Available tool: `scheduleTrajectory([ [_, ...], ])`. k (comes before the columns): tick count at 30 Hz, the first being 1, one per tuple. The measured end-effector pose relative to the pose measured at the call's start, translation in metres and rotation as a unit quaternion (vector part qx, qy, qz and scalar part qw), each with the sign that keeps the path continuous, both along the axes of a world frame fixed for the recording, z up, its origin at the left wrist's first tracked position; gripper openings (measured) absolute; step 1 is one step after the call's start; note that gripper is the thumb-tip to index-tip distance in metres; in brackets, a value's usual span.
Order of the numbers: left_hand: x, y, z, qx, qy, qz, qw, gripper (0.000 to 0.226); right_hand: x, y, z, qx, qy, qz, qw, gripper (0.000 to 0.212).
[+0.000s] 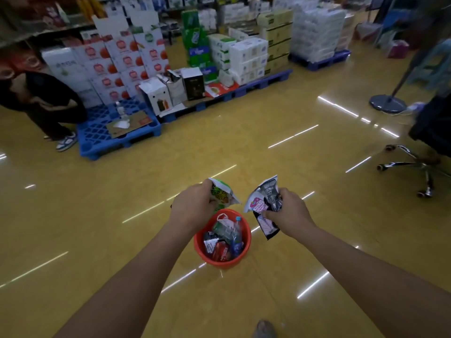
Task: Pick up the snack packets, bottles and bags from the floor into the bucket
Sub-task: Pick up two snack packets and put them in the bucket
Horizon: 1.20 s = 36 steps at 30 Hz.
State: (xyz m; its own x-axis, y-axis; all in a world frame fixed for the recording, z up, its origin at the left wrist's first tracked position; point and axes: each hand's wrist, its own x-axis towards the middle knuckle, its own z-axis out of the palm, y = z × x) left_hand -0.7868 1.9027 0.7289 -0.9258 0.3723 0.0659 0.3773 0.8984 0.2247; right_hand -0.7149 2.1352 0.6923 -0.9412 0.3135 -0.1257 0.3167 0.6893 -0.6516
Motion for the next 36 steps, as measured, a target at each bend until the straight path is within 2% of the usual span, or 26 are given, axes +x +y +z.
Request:
scheduleTrajectory([
  [8, -0.058, 0.025, -0.03, -0.01, -0.04, 0.047, 0.998, 0.019, -0.089, 0.026, -0.039, -0.005, -0.028, 0.055, 0.998, 0.042],
  [18, -0.096, 0.006, -0.067, 0.0, -0.077, 0.097, 0.992, 0.02, -0.15, 0.01, -0.076, -0.007, -0.059, 0.093, 0.994, 0.042],
  [25, -0.14, -0.013, -0.108, 0.024, -0.105, 0.111, 0.988, 0.023, -0.182, -0.009, -0.107, 0.005, -0.075, 0.081, 0.994, 0.044],
  [36, -0.202, -0.055, -0.214, 0.115, -0.194, 0.12, 0.967, 0.021, -0.233, -0.047, -0.168, 0.028, -0.113, 0.041, 0.992, 0.04],
])
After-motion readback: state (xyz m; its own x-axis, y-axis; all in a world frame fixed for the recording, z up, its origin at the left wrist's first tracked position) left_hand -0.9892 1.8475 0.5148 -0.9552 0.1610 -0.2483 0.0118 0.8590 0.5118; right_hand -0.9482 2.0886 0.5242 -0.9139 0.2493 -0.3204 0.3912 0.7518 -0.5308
